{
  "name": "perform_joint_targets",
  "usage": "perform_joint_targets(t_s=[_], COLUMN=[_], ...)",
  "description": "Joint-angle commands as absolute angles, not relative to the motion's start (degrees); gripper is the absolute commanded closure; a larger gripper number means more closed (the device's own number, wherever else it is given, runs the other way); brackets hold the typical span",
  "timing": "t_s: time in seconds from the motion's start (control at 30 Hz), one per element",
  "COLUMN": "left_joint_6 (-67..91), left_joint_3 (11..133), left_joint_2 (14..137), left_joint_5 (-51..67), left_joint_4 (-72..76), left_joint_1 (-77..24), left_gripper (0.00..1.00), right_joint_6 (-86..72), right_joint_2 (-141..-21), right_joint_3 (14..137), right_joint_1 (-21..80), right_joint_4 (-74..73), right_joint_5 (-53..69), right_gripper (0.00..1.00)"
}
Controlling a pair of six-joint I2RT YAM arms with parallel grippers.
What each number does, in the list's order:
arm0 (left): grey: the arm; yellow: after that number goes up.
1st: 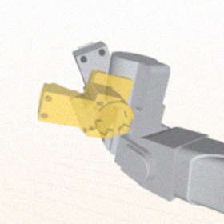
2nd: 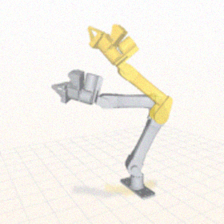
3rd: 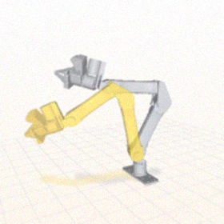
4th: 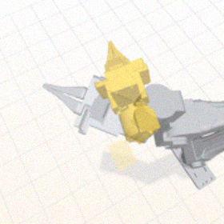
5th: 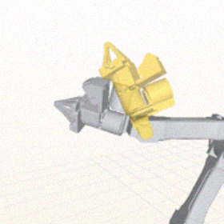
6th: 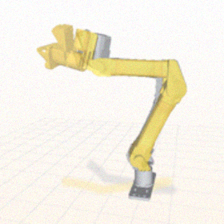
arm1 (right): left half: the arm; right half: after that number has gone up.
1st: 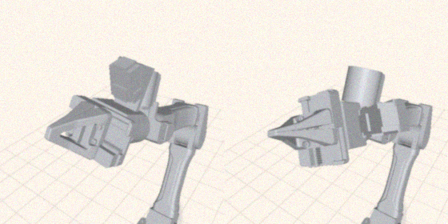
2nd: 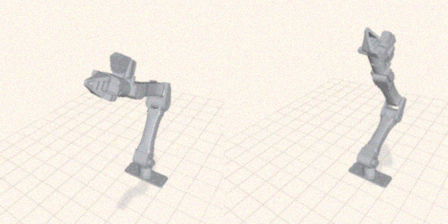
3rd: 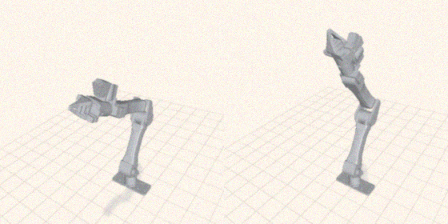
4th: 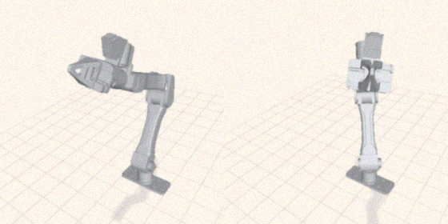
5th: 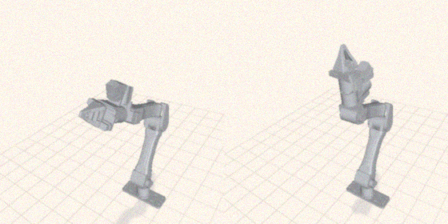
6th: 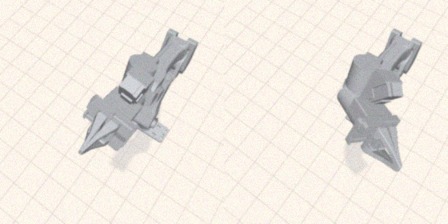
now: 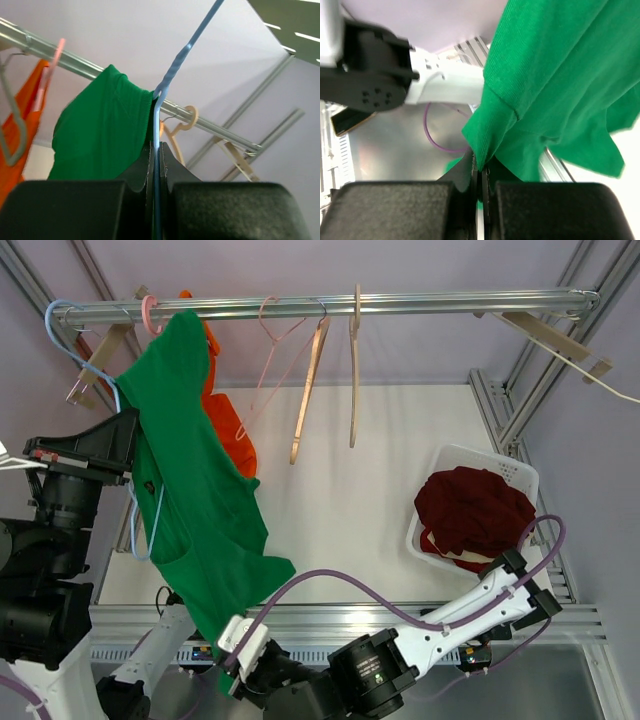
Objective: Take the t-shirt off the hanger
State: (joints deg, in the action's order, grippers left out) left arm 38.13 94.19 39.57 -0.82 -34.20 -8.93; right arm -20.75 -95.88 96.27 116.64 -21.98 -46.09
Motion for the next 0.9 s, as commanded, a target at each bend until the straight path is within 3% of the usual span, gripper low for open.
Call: perform_joint_targets(t_s=[0.0,0.13,0.27,0.53,0.67,0.87], left_joint_6=[41.6,41.7,47.3,50.3,51.6,52.0], left_joint_3=[99.1,101.2,103.5,89.0,88.7,92.5], left_joint_2=[43.5,42.0,38.1,23.3,20.7,18.5], left_joint_5=[3.0,7.8,21.8,25.8,29.5,33.0], left_joint_4=[-20.8,-22.8,-24.3,-25.5,-25.3,-25.2], left_joint_1=[-8.7,-8.7,-8.6,-8.5,-8.5,-8.5], left_gripper=[1.00,1.00,1.00,1.00,1.00,1.00], right_joint_6=[-28.1,-30.0,-28.1,-7.2,2.9,2.5], right_joint_2=[-97.0,-92.6,-84.6,-76.0,-73.7,-68.4], right_joint_3=[94.5,88.0,83.0,87.4,90.6,87.4], right_joint_1=[119.7,117.7,113.7,103.3,99.6,89.7], right_joint_4=[-33.7,-33.1,-30.8,-20.9,-15.5,-9.3], right_joint_5=[-46.9,-50.5,-49.7,-47.2,-46.2,-37.3], right_gripper=[1.00,1.00,1.00,1.00,1.00,0.99])
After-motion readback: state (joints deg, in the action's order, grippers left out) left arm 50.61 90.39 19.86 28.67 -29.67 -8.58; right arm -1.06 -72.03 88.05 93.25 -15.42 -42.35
